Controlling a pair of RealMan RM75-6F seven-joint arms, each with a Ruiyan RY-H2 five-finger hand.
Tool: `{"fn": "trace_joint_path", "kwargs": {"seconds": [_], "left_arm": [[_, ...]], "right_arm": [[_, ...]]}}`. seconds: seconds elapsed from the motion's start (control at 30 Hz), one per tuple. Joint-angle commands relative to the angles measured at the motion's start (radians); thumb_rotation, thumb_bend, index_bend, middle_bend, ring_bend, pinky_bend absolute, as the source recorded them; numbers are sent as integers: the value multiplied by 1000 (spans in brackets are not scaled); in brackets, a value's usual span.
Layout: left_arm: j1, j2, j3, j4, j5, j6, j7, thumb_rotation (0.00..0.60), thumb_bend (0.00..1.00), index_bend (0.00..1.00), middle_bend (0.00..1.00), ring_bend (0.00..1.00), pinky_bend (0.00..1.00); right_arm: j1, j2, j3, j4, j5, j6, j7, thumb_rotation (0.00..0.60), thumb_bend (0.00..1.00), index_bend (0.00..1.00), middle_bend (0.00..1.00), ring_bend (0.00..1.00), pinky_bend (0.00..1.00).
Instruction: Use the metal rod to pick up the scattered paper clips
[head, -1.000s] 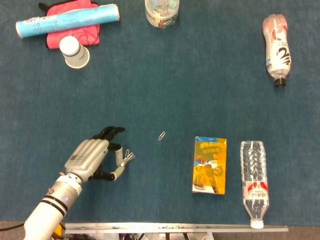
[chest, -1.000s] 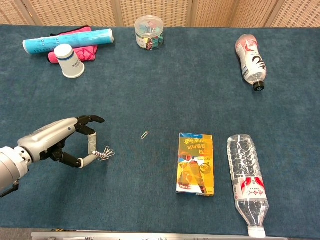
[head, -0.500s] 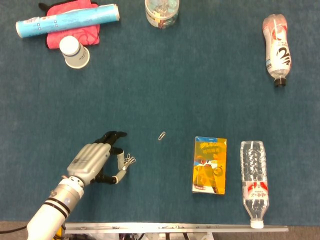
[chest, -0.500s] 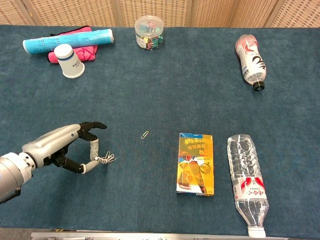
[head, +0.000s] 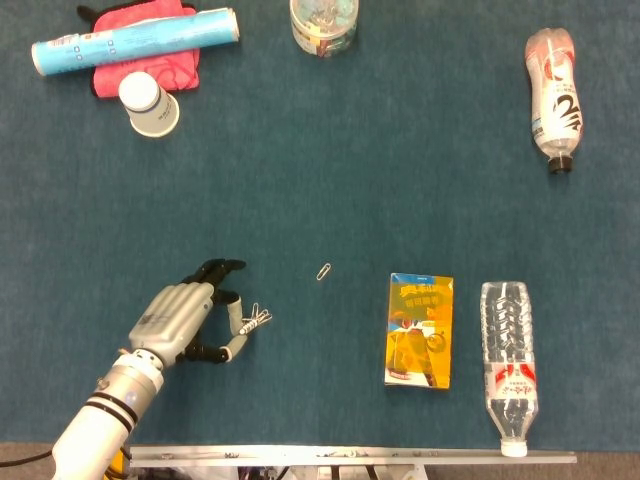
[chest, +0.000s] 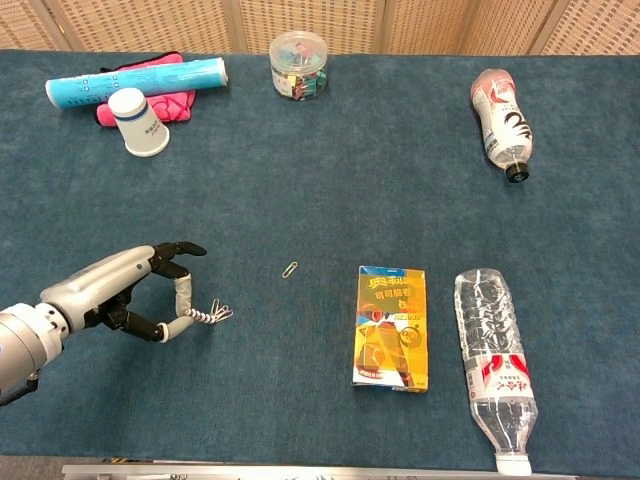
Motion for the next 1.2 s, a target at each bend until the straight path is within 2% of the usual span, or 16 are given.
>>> {"fn": "trace_joint_path", "kwargs": {"seconds": [0.03,0.53,1.03,1.2], "left_arm": [[2,1,-2,0,2,1,-2,600,369,615,111,0,150],[21,53,-23,-34,29,49,-6,600,370,616,113,0,150],[17,98,-125,62,-88,54,-80,600,370,616,113,0,150],[10,102,-144,90,-114,38,-95,600,370,614,113,0,152]], "right_arm": [[0,0,0,0,0,-1,0,600,27,192,165,131,531],[0,0,1,-1,-1,3,1,600,27,192,165,131,531],[6,2,1,-8,-2,-3,-5,600,27,192,165,131,531],[6,3,1,-9,-2,-5,-6,600,27,192,165,131,531]]}}
